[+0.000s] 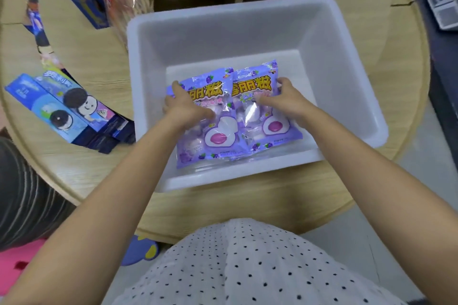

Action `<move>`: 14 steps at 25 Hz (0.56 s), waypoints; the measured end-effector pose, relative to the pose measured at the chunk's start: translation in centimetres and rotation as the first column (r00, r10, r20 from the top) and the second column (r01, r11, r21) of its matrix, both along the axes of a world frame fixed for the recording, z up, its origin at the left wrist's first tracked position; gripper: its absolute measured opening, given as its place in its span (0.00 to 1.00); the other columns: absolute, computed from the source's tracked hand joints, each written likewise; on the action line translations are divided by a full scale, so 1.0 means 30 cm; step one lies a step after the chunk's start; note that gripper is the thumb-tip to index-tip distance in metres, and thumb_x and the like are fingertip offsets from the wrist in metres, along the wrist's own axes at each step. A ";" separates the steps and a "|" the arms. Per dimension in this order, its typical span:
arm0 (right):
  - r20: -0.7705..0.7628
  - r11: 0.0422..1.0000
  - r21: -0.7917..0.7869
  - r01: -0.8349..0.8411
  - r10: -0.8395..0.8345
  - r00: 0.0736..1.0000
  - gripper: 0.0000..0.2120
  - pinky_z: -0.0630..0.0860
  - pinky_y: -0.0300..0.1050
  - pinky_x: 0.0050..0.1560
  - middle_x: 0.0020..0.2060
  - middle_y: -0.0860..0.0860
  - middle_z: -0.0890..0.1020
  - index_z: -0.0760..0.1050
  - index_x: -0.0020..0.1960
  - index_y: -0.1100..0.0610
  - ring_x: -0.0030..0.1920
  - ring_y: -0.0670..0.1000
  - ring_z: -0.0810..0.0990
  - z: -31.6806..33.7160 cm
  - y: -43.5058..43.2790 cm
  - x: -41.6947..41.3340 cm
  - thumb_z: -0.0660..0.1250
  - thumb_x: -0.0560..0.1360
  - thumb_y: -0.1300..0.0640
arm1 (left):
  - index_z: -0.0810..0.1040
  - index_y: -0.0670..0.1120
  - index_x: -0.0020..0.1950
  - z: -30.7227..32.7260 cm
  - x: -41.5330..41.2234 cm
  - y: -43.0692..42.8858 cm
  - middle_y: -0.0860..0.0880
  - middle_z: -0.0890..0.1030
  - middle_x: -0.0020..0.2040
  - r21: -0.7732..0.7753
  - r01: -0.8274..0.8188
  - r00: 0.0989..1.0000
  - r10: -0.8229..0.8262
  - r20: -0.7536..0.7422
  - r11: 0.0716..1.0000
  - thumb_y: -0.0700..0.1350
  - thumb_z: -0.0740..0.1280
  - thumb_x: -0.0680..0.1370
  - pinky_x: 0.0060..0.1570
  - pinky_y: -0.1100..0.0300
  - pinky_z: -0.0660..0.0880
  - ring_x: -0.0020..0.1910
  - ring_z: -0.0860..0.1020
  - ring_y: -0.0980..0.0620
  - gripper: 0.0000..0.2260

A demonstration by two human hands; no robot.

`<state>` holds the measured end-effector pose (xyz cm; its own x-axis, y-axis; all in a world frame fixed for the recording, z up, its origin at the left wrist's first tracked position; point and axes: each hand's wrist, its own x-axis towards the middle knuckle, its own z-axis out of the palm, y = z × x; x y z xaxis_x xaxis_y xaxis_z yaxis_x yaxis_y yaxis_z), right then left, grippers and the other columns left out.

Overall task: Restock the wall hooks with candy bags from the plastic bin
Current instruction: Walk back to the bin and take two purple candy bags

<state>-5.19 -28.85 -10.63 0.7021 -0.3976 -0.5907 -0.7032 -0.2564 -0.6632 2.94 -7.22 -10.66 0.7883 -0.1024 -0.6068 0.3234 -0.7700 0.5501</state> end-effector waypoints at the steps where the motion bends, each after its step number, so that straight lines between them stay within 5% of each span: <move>1: 0.013 0.995 0.084 0.062 -0.063 0.998 0.38 0.76 0.35 0.37 0.48 0.44 0.76 0.56 0.72 0.58 0.45 0.42 0.79 -0.003 -0.011 0.002 0.74 0.71 0.52 | 0.48 0.46 0.79 -0.001 0.004 0.000 0.39 0.67 0.73 -0.048 -0.037 0.999 0.037 -0.003 0.998 0.43 0.81 0.64 0.63 0.38 0.73 0.69 0.70 0.35 0.54; 4: -0.001 0.930 0.306 0.206 -0.216 0.976 0.36 0.72 0.31 0.22 0.44 0.46 0.80 0.62 0.69 0.58 0.30 0.41 0.82 0.013 -0.037 0.009 0.76 0.68 0.55 | 0.59 0.46 0.72 0.002 -0.002 0.013 0.46 0.78 0.60 -0.280 -0.172 0.985 0.166 -0.045 0.945 0.39 0.83 0.62 0.51 0.51 0.81 0.57 0.79 0.45 0.46; 6: 0.023 0.906 0.369 0.206 -0.231 0.973 0.29 0.73 0.32 0.22 0.41 0.47 0.83 0.70 0.64 0.58 0.28 0.42 0.83 0.020 -0.048 0.013 0.77 0.67 0.59 | 0.69 0.47 0.56 0.002 -0.006 0.025 0.50 0.82 0.47 -0.393 -0.233 0.972 0.202 -0.120 0.890 0.34 0.81 0.62 0.37 0.60 0.79 0.43 0.82 0.53 0.29; 9: 0.115 0.899 0.397 0.185 -0.248 0.962 0.25 0.78 0.36 0.30 0.41 0.48 0.85 0.73 0.59 0.57 0.33 0.46 0.85 0.011 -0.069 0.010 0.78 0.65 0.62 | 0.80 0.46 0.44 0.004 0.002 0.030 0.54 0.86 0.36 -0.468 -0.221 0.974 0.174 -0.143 0.856 0.31 0.79 0.62 0.38 0.62 0.77 0.31 0.83 0.60 0.17; 11: 0.181 0.898 0.412 0.156 -0.249 0.952 0.27 0.80 0.43 0.36 0.46 0.50 0.84 0.70 0.58 0.54 0.39 0.49 0.85 0.004 -0.079 0.006 0.79 0.64 0.60 | 0.79 0.43 0.54 0.011 -0.002 0.026 0.50 0.86 0.42 -0.527 -0.245 0.968 0.237 -0.085 0.814 0.31 0.79 0.62 0.41 0.59 0.79 0.36 0.84 0.57 0.23; 14: 0.242 0.926 0.362 0.108 -0.205 0.948 0.34 0.81 0.43 0.40 0.49 0.50 0.83 0.65 0.57 0.52 0.42 0.48 0.85 0.002 -0.058 0.003 0.82 0.60 0.56 | 0.63 0.47 0.64 0.021 -0.036 0.019 0.48 0.83 0.52 -0.572 -0.193 0.962 0.268 0.048 0.797 0.36 0.78 0.68 0.41 0.58 0.81 0.44 0.83 0.50 0.32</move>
<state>-5.11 -30.59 -10.56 0.7991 -0.3243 -0.5061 -0.4969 0.1174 -0.8598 1.86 -6.67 -10.04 0.8947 -0.1987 -0.4000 0.3544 -0.2290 0.9066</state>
